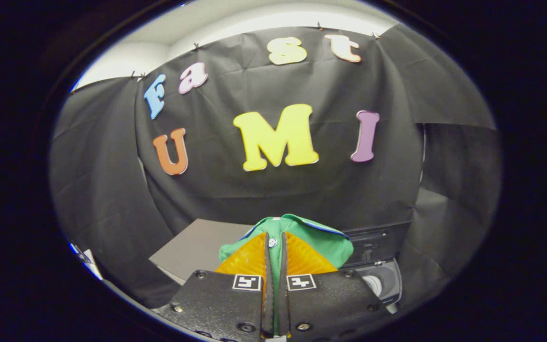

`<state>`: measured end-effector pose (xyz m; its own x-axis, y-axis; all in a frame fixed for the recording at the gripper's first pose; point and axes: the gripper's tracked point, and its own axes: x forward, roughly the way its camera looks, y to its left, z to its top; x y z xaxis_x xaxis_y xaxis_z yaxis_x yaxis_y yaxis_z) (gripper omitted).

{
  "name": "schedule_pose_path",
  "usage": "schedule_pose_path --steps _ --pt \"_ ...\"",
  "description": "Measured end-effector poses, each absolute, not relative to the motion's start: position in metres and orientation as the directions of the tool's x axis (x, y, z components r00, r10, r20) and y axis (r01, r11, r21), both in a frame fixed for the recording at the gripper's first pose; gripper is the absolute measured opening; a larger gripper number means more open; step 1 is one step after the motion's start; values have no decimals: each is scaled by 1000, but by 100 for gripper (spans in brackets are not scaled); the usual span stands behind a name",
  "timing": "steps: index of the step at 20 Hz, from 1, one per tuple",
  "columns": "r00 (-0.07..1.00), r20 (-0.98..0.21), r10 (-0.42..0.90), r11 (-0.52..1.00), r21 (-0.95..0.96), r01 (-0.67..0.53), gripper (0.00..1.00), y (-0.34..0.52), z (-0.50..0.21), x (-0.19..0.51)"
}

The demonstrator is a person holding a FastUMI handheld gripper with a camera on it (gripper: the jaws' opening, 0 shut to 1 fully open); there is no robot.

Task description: Put the clothes into the washing machine and then close the washing machine lid.

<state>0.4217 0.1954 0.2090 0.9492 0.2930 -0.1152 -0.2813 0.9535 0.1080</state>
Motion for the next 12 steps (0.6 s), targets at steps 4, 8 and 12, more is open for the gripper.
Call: schedule_pose_path --steps 4,8,12 --pt "968 -74 242 968 82 -236 7 138 229 425" --pt "969 -85 230 972 77 -224 7 94 220 443" --pt "956 -147 252 967 85 -242 7 67 188 473"
